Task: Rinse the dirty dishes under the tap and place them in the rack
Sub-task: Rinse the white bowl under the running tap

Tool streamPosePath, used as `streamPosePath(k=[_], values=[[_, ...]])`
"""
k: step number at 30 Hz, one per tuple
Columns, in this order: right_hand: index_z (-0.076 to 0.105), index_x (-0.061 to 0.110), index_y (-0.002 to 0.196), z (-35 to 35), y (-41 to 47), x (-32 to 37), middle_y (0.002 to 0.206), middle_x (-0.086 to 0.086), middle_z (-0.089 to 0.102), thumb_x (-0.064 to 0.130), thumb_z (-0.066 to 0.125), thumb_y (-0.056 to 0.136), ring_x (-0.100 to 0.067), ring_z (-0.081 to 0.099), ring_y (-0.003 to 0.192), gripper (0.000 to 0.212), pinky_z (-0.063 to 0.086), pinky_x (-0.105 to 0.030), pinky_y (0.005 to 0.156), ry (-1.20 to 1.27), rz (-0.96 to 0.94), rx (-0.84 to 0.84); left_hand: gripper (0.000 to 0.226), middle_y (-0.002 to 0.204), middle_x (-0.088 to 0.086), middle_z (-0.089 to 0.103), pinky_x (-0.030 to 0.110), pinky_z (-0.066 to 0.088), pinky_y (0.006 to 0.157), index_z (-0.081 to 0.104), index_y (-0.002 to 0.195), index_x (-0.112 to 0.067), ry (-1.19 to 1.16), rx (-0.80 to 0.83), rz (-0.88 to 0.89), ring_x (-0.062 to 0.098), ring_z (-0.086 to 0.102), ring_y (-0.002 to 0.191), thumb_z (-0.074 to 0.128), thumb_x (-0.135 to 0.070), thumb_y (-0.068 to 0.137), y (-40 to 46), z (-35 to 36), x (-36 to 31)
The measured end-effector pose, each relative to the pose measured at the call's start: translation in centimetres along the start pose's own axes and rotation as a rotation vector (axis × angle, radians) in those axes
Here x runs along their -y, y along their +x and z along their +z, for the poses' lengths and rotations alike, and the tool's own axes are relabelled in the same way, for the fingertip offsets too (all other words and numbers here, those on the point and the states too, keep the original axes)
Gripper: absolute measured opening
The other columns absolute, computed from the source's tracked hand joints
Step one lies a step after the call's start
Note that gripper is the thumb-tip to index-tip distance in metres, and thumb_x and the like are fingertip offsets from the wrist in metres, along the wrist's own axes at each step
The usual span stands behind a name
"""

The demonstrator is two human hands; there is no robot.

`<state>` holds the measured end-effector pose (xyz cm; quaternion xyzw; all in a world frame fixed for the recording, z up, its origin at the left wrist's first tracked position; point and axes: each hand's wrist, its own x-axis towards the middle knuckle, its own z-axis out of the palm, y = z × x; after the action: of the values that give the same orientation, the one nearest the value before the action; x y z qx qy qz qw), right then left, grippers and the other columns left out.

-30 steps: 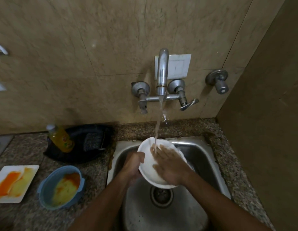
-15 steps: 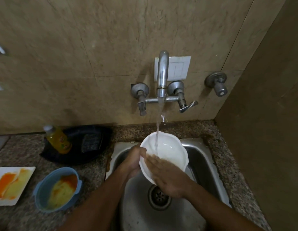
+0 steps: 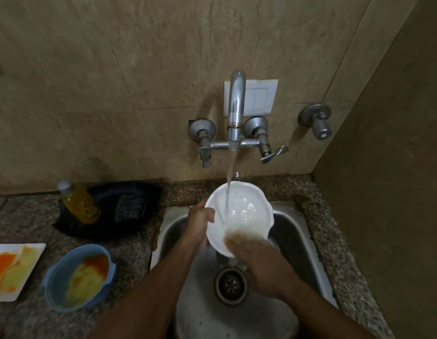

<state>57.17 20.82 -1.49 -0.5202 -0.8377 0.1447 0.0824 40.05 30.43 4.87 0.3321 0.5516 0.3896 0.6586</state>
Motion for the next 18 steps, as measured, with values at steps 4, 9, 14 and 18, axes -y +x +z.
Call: streamPosePath(k=[4,9,14,18], values=[[0.015,0.036,0.156,1.0,0.2,0.5,0.164,0.011,0.010,0.025,0.058,0.083,-0.013,0.003,0.151,0.085,0.008,-0.038,0.122,0.069,0.002,0.063,0.062,0.102,0.019,0.072,0.057,0.055,0.088,0.071,0.111,-0.014,0.065,-0.006,0.001,0.042,0.064,0.100,0.051,-0.009,0.052,-0.1,0.2,0.4],[0.069,0.026,0.111,-0.8,-1.8,-3.5,0.116,0.001,0.067,0.024,0.054,0.079,-0.027,0.062,0.112,0.035,0.040,-0.041,0.101,0.081,0.222,-0.544,0.061,0.114,0.023,0.067,0.056,0.056,0.087,0.065,0.117,-0.013,0.012,0.055,-0.150,0.044,0.061,0.107,0.053,-0.012,0.058,-0.8,-1.3,1.4],[0.059,0.021,0.127,-3.7,0.6,-3.9,0.124,-0.001,0.063,0.016,0.074,0.085,-0.021,0.061,0.114,0.044,0.053,-0.042,0.093,1.001,0.690,-0.382,0.068,0.115,0.026,0.067,0.049,0.055,0.086,0.065,0.115,-0.005,0.126,0.117,-0.238,0.045,0.062,0.107,0.061,-0.021,0.050,-0.3,-1.4,1.1],[0.068,0.012,0.117,-3.2,1.5,-3.3,0.101,-0.006,0.076,0.012,0.073,0.084,-0.024,0.072,0.096,0.034,0.057,-0.047,0.087,1.289,0.823,-0.011,0.061,0.103,0.021,0.072,0.060,0.051,0.094,0.074,0.101,-0.009,0.280,0.132,-0.155,0.042,0.067,0.099,0.071,-0.026,0.043,0.1,-1.5,-0.2]])
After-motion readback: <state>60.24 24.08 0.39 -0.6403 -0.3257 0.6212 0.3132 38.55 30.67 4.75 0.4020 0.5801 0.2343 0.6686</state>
